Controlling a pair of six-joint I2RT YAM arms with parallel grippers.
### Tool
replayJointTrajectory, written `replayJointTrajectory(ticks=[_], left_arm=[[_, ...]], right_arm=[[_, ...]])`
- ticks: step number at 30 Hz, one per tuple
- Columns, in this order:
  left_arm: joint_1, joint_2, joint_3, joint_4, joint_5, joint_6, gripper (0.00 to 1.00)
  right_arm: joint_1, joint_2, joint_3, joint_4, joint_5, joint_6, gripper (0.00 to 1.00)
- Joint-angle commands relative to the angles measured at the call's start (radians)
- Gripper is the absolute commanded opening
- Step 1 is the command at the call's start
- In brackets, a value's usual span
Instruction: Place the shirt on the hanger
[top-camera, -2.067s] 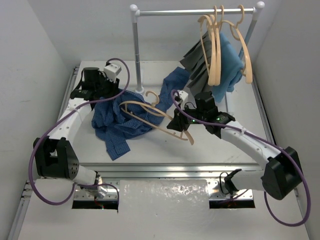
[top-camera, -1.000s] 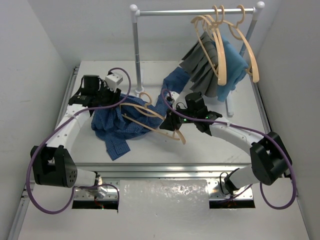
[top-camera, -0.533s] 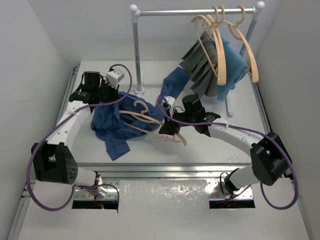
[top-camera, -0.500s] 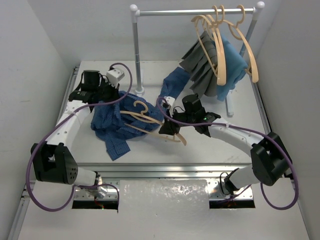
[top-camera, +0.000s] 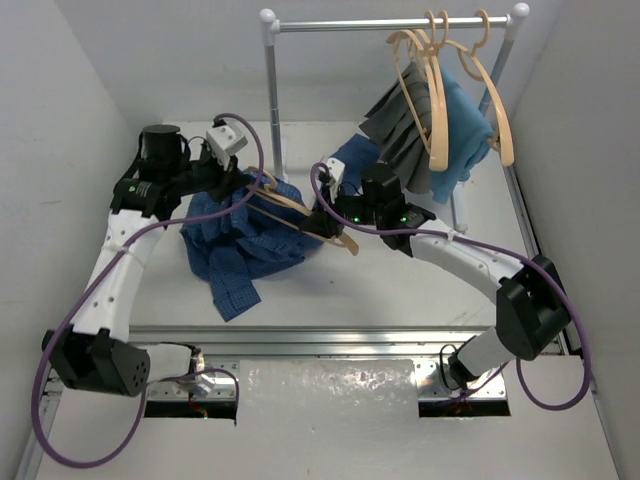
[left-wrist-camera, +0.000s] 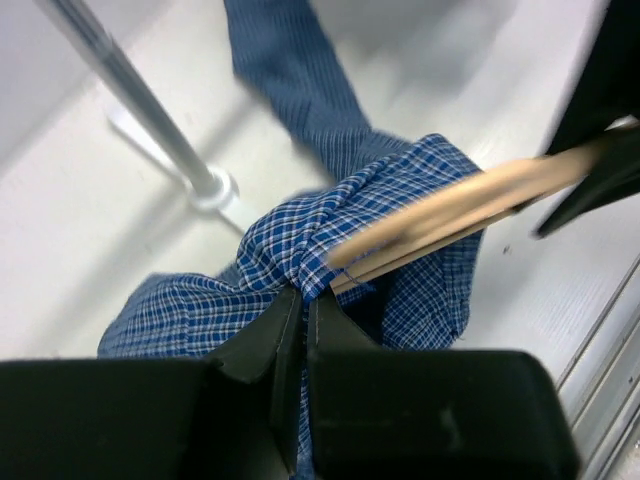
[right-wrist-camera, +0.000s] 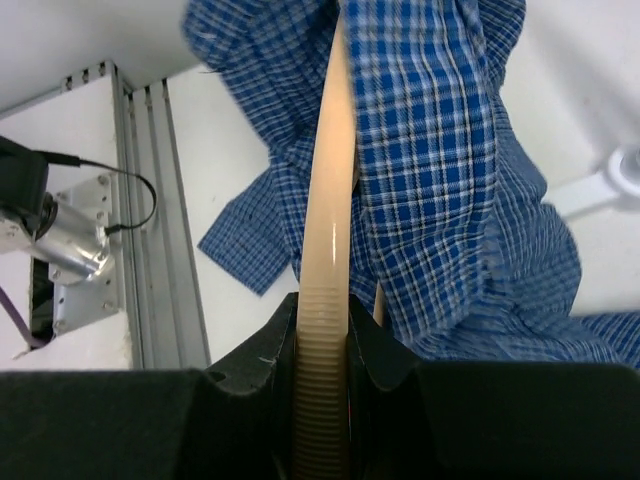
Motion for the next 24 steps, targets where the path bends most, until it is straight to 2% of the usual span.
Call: replayJointTrajectory(ticks=[1, 6, 9, 12, 13, 14, 15, 17, 19, 20, 21, 24], left_arm=[[-0.022, -0.112, 0.059, 0.073, 0.085, -0.031, 0.0], [-0.045, -0.112, 0.137, 0.05, 0.134, -0.079, 0.0], [-0.05, -0.118, 0.093, 0.024, 0.147, -0.064, 0.0], [-0.05, -0.115, -0.006, 0.006, 0.104, -0.012, 0.28], [-0.05, -0.112, -0.03, 0.001, 0.087, 0.002, 0.44], [-0.05, -0.106, -0.045, -0.005, 0.049, 0.01, 0.51], [-0.05, -0.103, -0.071, -0.007, 0.024, 0.025, 0.62], [-0.045, -0.1, -0.079, -0.014, -0.055, 0.031, 0.69], [-0.034, -0.103, -0.065, -0.024, -0.086, 0.04, 0.81], [-0.01, -0.112, -0.044, -0.04, -0.091, 0.044, 0.82], [0.005, -0.12, -0.033, -0.05, -0.093, 0.054, 0.93], [0.108, -0.154, -0.015, -0.059, -0.091, 0.085, 0.94]], right_arm=[[0.007, 0.004, 0.072, 0.139, -0.031, 0.0, 0.0], [0.007, -0.007, 0.051, 0.178, -0.03, 0.017, 0.0], [0.007, -0.04, -0.035, 0.224, -0.017, 0.019, 0.0], [0.007, -0.051, -0.101, 0.264, -0.025, 0.031, 0.0], [0.007, -0.044, -0.109, 0.27, -0.032, 0.037, 0.0], [0.007, -0.021, -0.117, 0.28, -0.039, 0.046, 0.0], [0.007, -0.005, -0.118, 0.287, -0.049, 0.06, 0.0], [-0.002, 0.047, -0.115, 0.308, -0.057, 0.084, 0.0], [-0.016, 0.085, -0.101, 0.317, -0.066, 0.104, 0.0], [-0.032, 0.12, -0.085, 0.326, -0.071, 0.123, 0.0], [-0.041, 0.136, -0.078, 0.333, -0.074, 0.13, 0.0], [-0.07, 0.183, -0.058, 0.362, -0.1, 0.157, 0.0]])
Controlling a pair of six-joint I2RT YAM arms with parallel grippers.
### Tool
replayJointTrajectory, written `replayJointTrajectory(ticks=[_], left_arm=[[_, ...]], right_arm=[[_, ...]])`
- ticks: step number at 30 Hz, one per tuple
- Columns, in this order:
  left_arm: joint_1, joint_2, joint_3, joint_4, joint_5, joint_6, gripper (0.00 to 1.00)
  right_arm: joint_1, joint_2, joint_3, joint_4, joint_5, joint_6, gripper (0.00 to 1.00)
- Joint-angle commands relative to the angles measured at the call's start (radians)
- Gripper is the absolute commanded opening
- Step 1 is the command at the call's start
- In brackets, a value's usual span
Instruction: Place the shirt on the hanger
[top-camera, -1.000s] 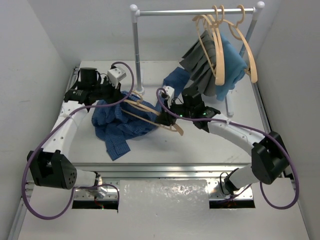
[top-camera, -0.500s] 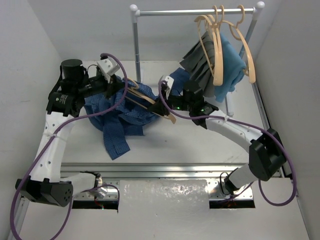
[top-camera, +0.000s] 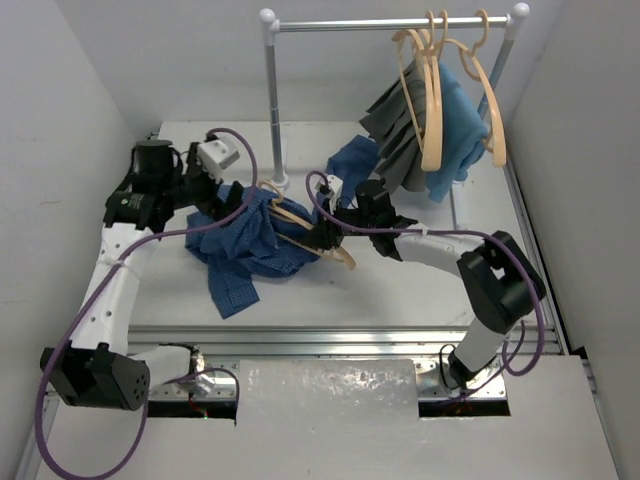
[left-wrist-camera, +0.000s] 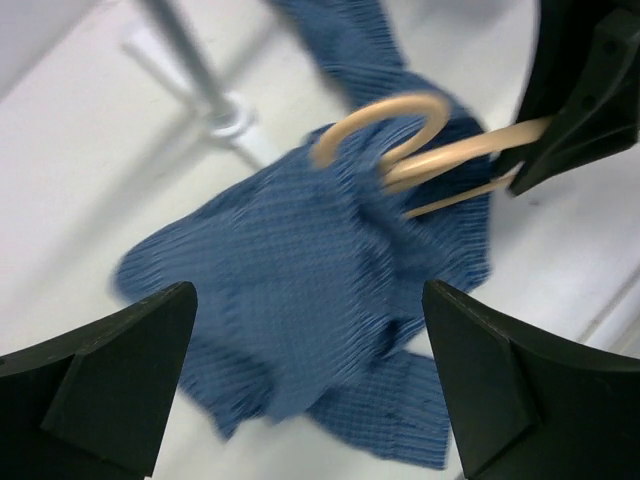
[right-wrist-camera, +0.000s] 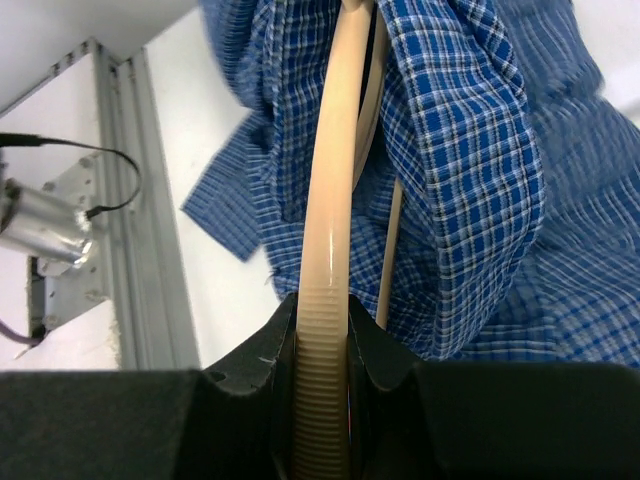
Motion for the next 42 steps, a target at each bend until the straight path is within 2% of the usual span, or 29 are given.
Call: replayJointTrajectory(ticks=[1, 7, 9, 11, 13, 16, 18, 19, 20, 21, 27, 31, 33, 37, 39, 40, 42], left_arm=[[0.136, -0.065, 0.057, 0.002, -0.022, 0.067, 0.94], [0.157, -0.048, -0.143, -0.026, -0.13, 0.185, 0.92], [0.157, -0.059, -0.242, 0.02, -0.16, 0.171, 0.92], [0.146, -0.077, -0.341, 0.132, -0.208, 0.163, 0.92], [0.137, -0.058, -0.395, 0.218, -0.237, 0.17, 0.92], [0.138, 0.025, -0.392, 0.237, -0.222, 0.16, 0.85], [0.138, 0.062, -0.388, 0.241, -0.207, 0.137, 0.65], [0.138, 0.088, -0.383, 0.257, -0.191, 0.128, 0.52], [0.138, 0.097, -0.38, 0.261, -0.185, 0.111, 0.22], [0.14, 0.103, -0.375, 0.278, -0.183, 0.101, 0.0], [0.157, 0.022, -0.279, 0.418, -0.312, 0.033, 0.0], [0.157, 0.018, -0.182, 0.429, -0.37, 0.019, 0.0], [0.158, 0.027, -0.15, 0.406, -0.369, 0.066, 0.0], [0.157, 0.031, -0.158, 0.361, -0.352, 0.113, 0.0], [0.158, 0.033, -0.173, 0.332, -0.357, 0.131, 0.07], [0.158, 0.033, -0.176, 0.321, -0.357, 0.151, 0.2], [0.158, 0.033, -0.173, 0.31, -0.38, 0.156, 0.37]], right_arm=[[-0.039, 0.026, 0.067, 0.122, -0.052, 0.048, 0.0], [-0.06, 0.058, 0.105, 0.108, -0.054, 0.051, 0.0], [-0.06, 0.053, 0.104, 0.113, -0.052, 0.051, 0.0], [-0.062, 0.05, 0.101, 0.117, -0.055, 0.056, 0.0], [-0.06, 0.049, 0.096, 0.125, -0.062, 0.063, 0.0], [-0.06, 0.039, 0.088, 0.13, -0.068, 0.065, 0.0], [-0.06, 0.036, 0.084, 0.126, -0.071, 0.062, 0.0], [-0.06, 0.035, 0.082, 0.123, -0.069, 0.054, 0.0], [-0.06, 0.036, 0.084, 0.119, -0.069, 0.051, 0.0], [-0.06, 0.036, 0.085, 0.102, -0.069, 0.046, 0.0], [-0.06, 0.033, 0.088, 0.016, -0.127, -0.041, 0.0], [-0.06, -0.02, 0.041, 0.03, -0.228, -0.073, 0.0], [-0.06, -0.045, 0.009, 0.066, -0.25, -0.079, 0.0], [-0.059, -0.099, -0.021, 0.151, -0.275, -0.049, 0.0], [-0.057, -0.122, -0.033, 0.203, -0.286, -0.023, 0.0], [-0.057, -0.125, -0.037, 0.224, -0.293, -0.01, 0.0], [-0.053, -0.134, -0.042, 0.271, -0.333, 0.023, 0.0]])
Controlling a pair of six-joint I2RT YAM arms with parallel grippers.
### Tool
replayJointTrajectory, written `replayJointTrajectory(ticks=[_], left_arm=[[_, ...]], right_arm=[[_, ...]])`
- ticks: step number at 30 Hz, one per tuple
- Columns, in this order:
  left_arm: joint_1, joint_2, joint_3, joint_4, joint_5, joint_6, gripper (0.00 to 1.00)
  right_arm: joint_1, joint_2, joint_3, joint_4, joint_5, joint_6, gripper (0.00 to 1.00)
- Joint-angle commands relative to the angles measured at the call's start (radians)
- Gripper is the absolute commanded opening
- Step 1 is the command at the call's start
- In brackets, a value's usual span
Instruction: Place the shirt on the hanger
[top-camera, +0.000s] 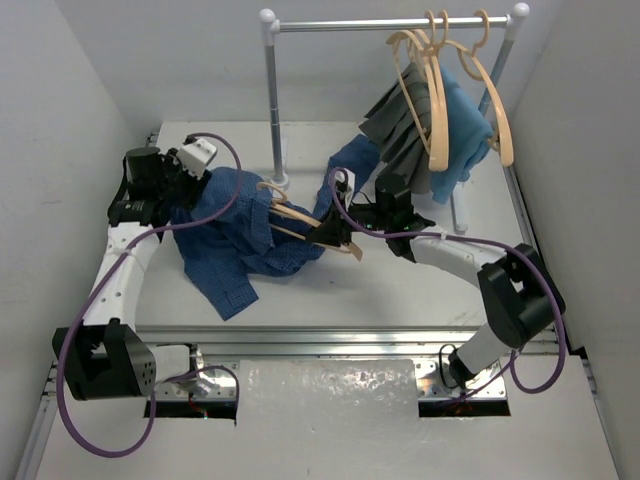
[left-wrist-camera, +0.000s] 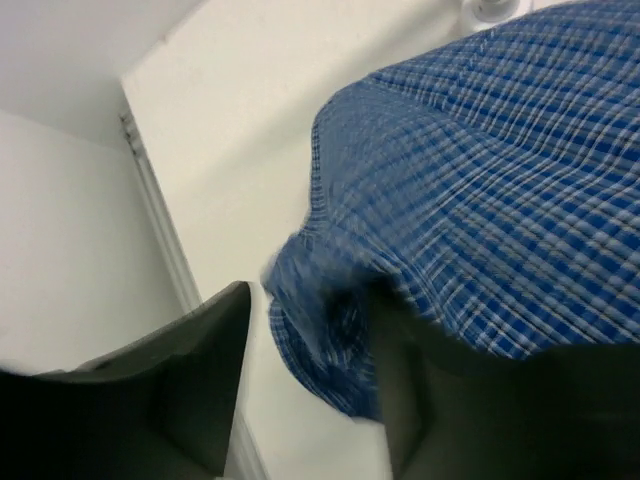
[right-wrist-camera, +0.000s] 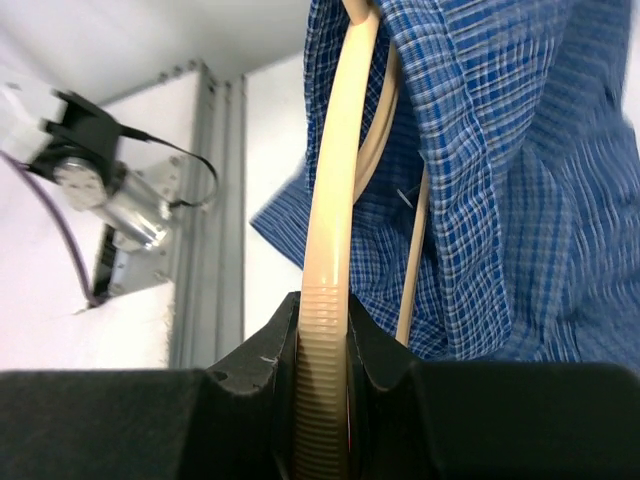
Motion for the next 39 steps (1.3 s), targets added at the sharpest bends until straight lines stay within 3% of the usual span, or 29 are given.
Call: replayJointTrajectory(ticks=[1, 2, 4, 5, 11, 13, 15, 18, 22, 26, 31, 34, 37, 38, 39], left_arm=[[0.009, -0.006, 0.004, -0.021, -0.033, 0.038, 0.52], [0.012, -0.006, 0.014, -0.032, -0.041, 0.04, 0.61], [0.019, -0.006, 0.079, -0.065, -0.015, 0.046, 0.98], [0.032, -0.009, 0.111, -0.105, 0.002, 0.046, 1.0], [0.059, -0.044, 0.379, -0.226, 0.133, 0.057, 0.99], [0.061, -0.068, 0.404, -0.272, 0.247, 0.122, 0.96], [0.059, -0.119, 0.374, -0.357, 0.407, 0.257, 0.94], [0.061, -0.176, 0.26, -0.42, 0.491, 0.407, 0.94], [0.061, -0.162, 0.17, -0.409, 0.532, 0.468, 0.94], [0.061, -0.121, 0.102, -0.391, 0.676, 0.538, 0.99], [0.055, -0.03, 0.102, -0.501, 0.695, 0.699, 1.0], [0.05, 0.007, 0.085, -0.426, 0.652, 0.666, 1.0], [0.046, 0.039, 0.056, -0.344, 0.634, 0.647, 0.91], [0.043, 0.051, 0.056, -0.333, 0.64, 0.641, 0.77], [0.033, 0.063, 0.057, -0.322, 0.643, 0.637, 0.71]], right_arm=[[0.009, -0.047, -0.002, 0.182, -0.11, 0.041, 0.0], [0.011, -0.051, -0.003, 0.202, -0.116, 0.05, 0.0], [0.011, -0.062, -0.02, 0.231, -0.113, 0.08, 0.0], [0.011, -0.065, -0.023, 0.237, -0.11, 0.083, 0.0], [0.009, -0.03, 0.015, 0.206, -0.098, 0.078, 0.0], [0.006, -0.011, 0.031, 0.197, -0.098, 0.072, 0.0], [0.0, -0.002, 0.041, 0.196, -0.102, 0.078, 0.0], [-0.006, 0.007, 0.047, 0.209, -0.115, 0.092, 0.0], [-0.008, -0.007, 0.047, 0.199, -0.133, 0.089, 0.0], [-0.008, -0.034, 0.052, 0.138, -0.133, 0.051, 0.0], [-0.008, -0.042, 0.061, 0.073, -0.138, 0.015, 0.0], [-0.008, -0.04, 0.069, 0.07, -0.147, 0.012, 0.0], [-0.006, -0.037, 0.072, 0.076, -0.151, 0.012, 0.0], [-0.006, -0.039, 0.072, 0.076, -0.151, 0.015, 0.0], [-0.005, -0.039, 0.072, 0.079, -0.153, 0.014, 0.0]])
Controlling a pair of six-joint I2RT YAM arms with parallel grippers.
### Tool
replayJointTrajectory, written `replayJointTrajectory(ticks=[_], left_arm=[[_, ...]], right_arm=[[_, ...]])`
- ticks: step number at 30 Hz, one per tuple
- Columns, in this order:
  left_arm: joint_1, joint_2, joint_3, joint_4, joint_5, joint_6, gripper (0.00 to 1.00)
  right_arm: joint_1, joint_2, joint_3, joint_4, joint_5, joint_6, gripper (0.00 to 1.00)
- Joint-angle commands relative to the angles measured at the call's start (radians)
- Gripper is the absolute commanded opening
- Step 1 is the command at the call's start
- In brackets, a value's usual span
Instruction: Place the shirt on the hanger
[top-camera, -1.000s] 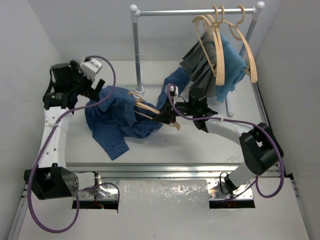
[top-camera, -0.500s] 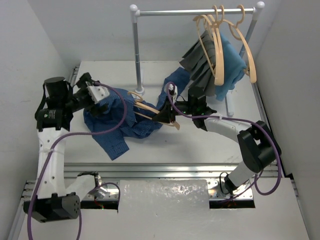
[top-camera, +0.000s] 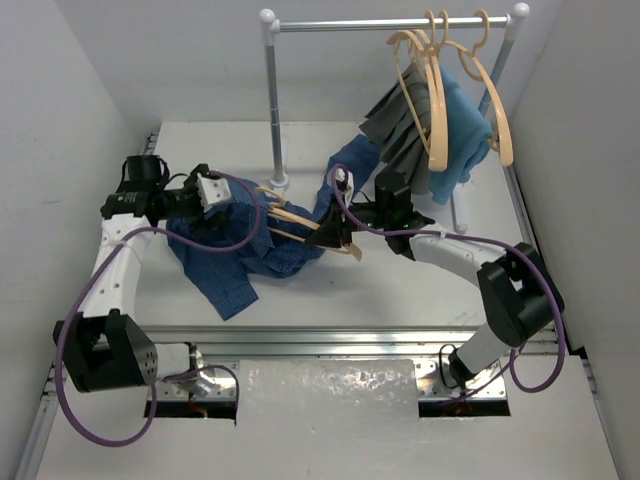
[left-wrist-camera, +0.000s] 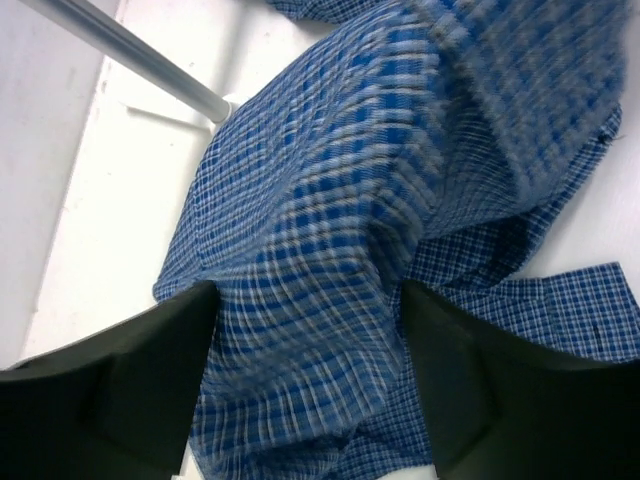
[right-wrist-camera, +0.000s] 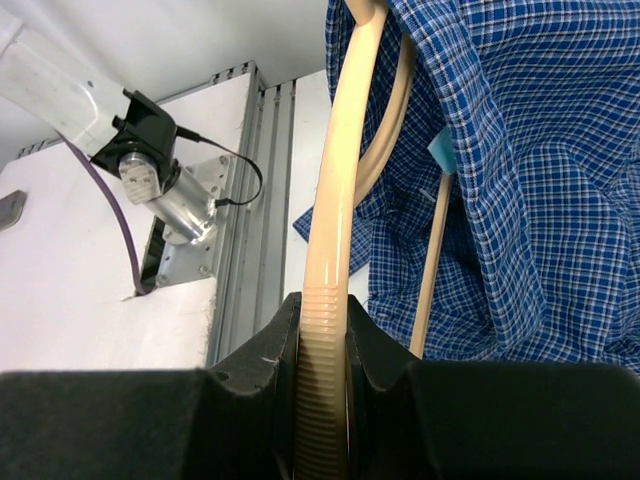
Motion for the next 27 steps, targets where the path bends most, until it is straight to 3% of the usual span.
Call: replayJointTrajectory(ticks=[1, 5, 6, 7, 8, 18, 27], left_arm=[[-0.024, 0.052, -0.001, 0.089, 0.034, 0.016, 0.66], [-0.11, 0.115, 0.015, 0.083, 0.003, 0.013, 0.43], [-0.127, 0.117, 0.015, 0.085, 0.002, 0.012, 0.29], [-0.138, 0.115, 0.013, 0.089, 0.011, 0.001, 0.08], [-0.144, 0.112, 0.013, 0.086, 0.023, -0.005, 0.05], [-0.213, 0.042, 0.015, -0.034, 0.173, 0.029, 0.23], [-0.228, 0.013, 0.016, -0.047, 0.242, 0.009, 0.24]], right_arm=[[-0.001, -0.039, 0.052, 0.06, -0.049, -0.032, 0.0], [0.005, -0.032, 0.064, 0.02, -0.046, -0.053, 0.0], [0.008, -0.03, 0.067, 0.005, -0.041, -0.066, 0.0], [0.01, -0.032, 0.075, -0.011, -0.031, -0.093, 0.0], [0.013, -0.033, 0.078, -0.026, -0.023, -0.107, 0.0], [0.022, -0.055, 0.104, -0.046, 0.012, -0.176, 0.0], [0.059, -0.093, 0.144, -0.065, 0.043, -0.279, 0.0]])
